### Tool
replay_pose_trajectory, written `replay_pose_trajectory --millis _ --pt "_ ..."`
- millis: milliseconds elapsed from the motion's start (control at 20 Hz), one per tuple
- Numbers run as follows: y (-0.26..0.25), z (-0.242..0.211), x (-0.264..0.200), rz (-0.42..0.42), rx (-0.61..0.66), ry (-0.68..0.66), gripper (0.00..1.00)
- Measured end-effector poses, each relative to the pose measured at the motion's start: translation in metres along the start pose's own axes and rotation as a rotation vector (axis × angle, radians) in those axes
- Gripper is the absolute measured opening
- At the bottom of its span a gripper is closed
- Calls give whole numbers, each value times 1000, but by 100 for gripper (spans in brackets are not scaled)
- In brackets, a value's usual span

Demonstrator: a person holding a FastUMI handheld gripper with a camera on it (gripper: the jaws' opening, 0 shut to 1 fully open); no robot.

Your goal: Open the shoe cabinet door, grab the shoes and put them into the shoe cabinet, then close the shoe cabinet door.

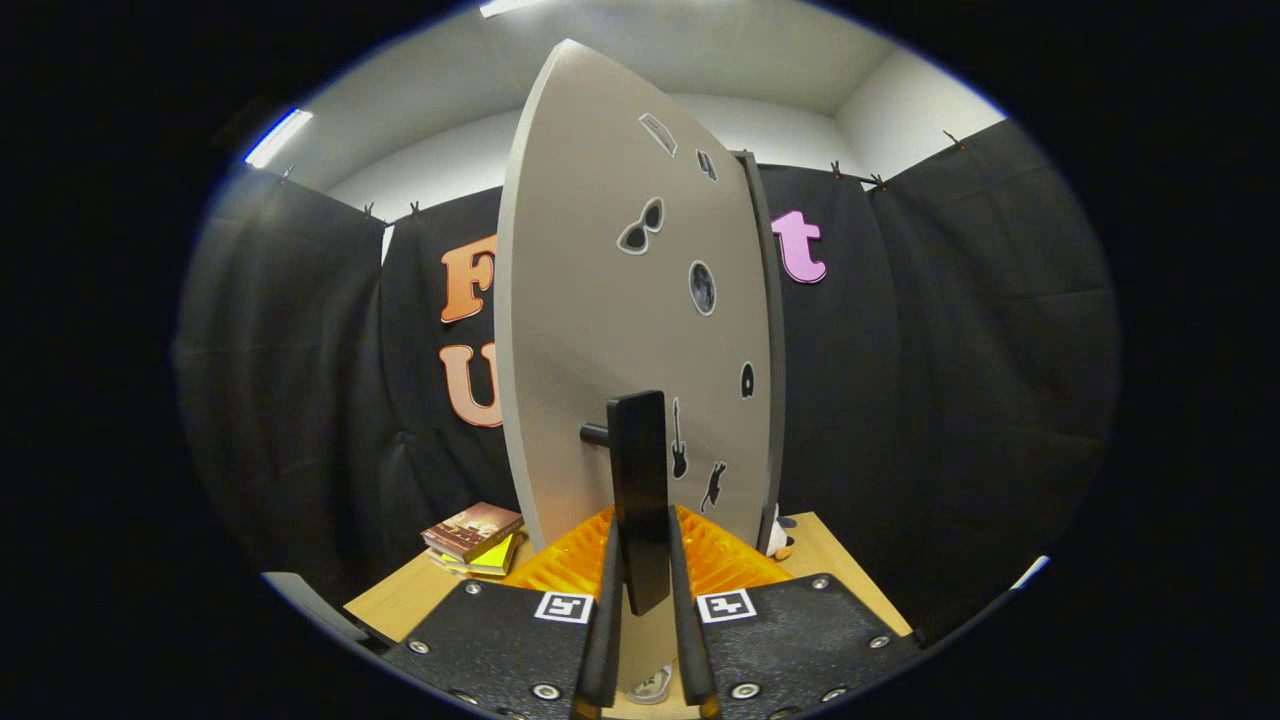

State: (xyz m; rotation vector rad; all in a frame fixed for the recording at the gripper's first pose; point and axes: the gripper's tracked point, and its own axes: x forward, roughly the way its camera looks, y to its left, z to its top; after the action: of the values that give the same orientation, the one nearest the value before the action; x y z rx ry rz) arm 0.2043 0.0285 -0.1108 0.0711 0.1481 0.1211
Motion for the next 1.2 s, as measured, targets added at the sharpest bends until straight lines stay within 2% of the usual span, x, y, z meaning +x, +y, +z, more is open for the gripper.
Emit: replay_pose_trajectory --millis 400,750,950,1200 --pt "-54 -7 -22 1 -28 -4 19" --pt "-120 -20 -26 -71 -12 25 18" --pt "-162 -21 -28 -147 -4 24 11" --pt "-180 -27 -27 -148 69 46 12"
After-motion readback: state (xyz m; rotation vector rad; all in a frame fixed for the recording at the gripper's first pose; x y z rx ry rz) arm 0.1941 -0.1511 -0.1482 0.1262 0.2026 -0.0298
